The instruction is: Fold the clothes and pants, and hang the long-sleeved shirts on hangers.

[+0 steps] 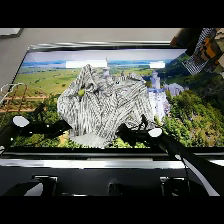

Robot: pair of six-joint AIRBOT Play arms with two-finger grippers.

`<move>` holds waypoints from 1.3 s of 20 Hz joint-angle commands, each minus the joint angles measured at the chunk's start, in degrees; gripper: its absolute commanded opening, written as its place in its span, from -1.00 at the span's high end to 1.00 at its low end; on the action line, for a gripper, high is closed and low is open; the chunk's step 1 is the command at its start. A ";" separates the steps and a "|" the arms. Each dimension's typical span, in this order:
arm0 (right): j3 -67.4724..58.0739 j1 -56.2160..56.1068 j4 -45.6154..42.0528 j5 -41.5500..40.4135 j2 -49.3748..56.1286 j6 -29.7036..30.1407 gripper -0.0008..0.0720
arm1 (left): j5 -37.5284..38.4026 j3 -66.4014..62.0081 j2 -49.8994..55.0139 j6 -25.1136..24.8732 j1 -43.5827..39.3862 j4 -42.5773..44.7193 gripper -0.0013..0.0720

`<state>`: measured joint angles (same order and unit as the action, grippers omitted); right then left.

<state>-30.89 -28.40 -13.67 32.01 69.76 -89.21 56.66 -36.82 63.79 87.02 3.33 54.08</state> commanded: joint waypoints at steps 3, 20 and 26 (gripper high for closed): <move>-0.04 0.04 -1.11 0.94 -3.72 -0.35 0.88 | -3.93 0.15 5.84 0.24 -5.35 -0.11 -0.78; -46.77 23.78 -21.16 26.16 -10.47 -2.23 0.88 | 0.09 -54.14 4.55 0.00 -3.30 -4.66 0.89; -86.51 23.85 -23.06 41.75 -11.91 -3.98 0.88 | 0.55 -83.84 -2.69 -2.93 -2.95 -4.57 0.89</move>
<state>-100.18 -5.13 -35.07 63.99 58.70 -91.85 57.14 -108.95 64.82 86.04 0.14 49.41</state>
